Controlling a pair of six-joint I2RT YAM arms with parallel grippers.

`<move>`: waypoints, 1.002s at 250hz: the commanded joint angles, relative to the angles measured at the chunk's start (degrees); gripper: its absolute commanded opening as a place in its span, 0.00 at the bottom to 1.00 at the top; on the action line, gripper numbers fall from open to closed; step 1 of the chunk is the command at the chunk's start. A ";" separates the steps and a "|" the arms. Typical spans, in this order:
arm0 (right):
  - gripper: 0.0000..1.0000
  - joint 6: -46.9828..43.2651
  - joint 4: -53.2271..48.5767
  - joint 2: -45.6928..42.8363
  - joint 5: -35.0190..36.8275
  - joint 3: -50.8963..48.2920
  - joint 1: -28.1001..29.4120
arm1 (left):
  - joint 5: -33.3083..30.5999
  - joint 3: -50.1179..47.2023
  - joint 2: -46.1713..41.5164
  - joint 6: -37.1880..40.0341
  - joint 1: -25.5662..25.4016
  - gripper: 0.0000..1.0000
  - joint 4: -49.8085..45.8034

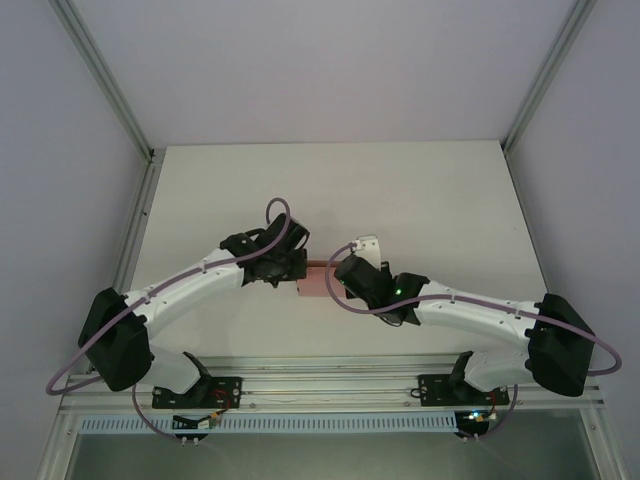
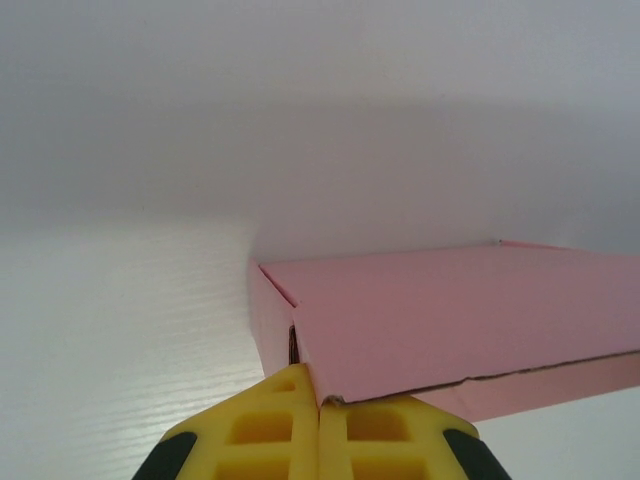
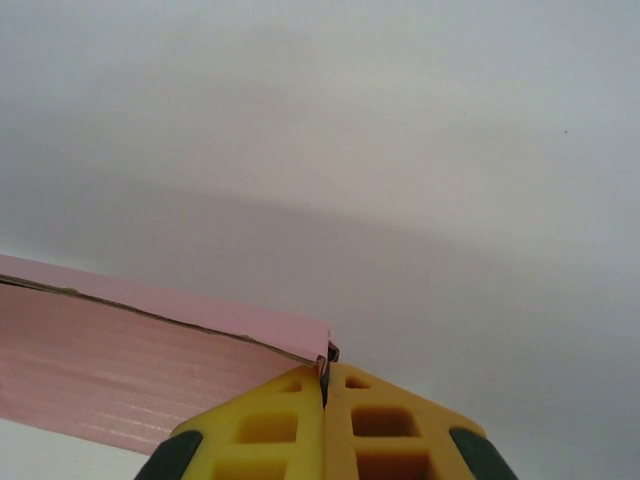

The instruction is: Assemble paper box

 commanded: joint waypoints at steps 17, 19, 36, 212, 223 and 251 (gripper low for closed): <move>0.00 -0.10 -1.46 1.85 -3.16 -0.75 0.68 | -2.16 -0.63 0.30 8.31 0.06 0.00 -5.32; 0.00 -0.06 -1.57 1.80 -3.15 -0.67 0.69 | -2.44 -0.42 0.39 8.49 0.04 0.00 -5.62; 0.00 0.10 -2.29 1.66 -2.89 -0.66 0.67 | -2.74 0.97 1.01 10.78 0.07 0.00 -7.50; 0.00 2.43 2.87 2.12 -3.81 -4.79 0.77 | 0.40 -14.31 -3.73 1.13 -1.32 0.00 5.90; 0.00 2.28 5.23 1.61 -4.74 -7.14 0.73 | 0.99 -16.06 -3.63 0.71 -1.59 0.00 7.26; 0.00 2.83 10.69 1.13 -7.49 -12.55 1.14 | 1.24 -19.43 -3.57 -0.43 -2.40 0.00 9.26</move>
